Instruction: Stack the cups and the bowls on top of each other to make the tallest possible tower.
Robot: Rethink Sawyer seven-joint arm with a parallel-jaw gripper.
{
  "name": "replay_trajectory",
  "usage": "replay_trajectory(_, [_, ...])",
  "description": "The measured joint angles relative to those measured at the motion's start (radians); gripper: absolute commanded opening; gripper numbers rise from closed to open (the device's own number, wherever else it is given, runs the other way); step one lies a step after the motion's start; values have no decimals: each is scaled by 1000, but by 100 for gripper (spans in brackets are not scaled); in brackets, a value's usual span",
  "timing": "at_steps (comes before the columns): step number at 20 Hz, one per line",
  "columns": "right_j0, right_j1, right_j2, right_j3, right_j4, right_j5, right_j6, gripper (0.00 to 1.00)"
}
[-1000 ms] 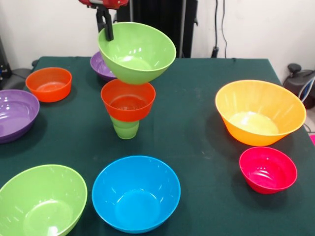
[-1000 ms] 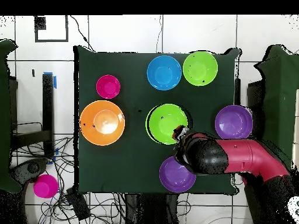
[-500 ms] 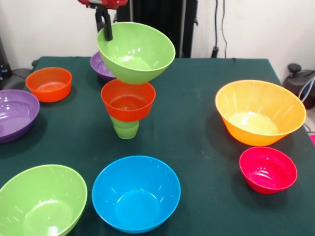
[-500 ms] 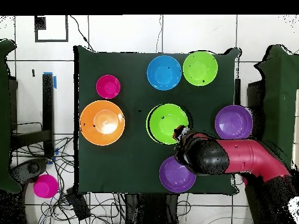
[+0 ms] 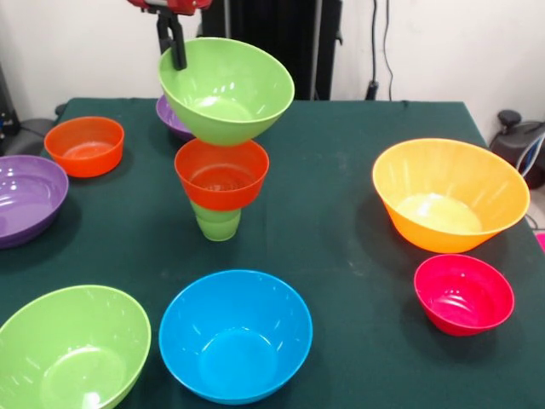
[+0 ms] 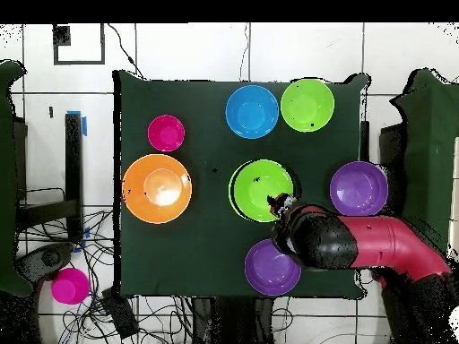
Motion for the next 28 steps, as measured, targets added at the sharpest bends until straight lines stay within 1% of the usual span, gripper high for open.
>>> replay_trajectory(13, [-24,0,0,-4,0,0,0,0])
replay_trajectory(18, [-24,5,0,-4,0,0,0,0])
replay_trajectory(28, [-9,43,-11,-6,-4,0,0,0])
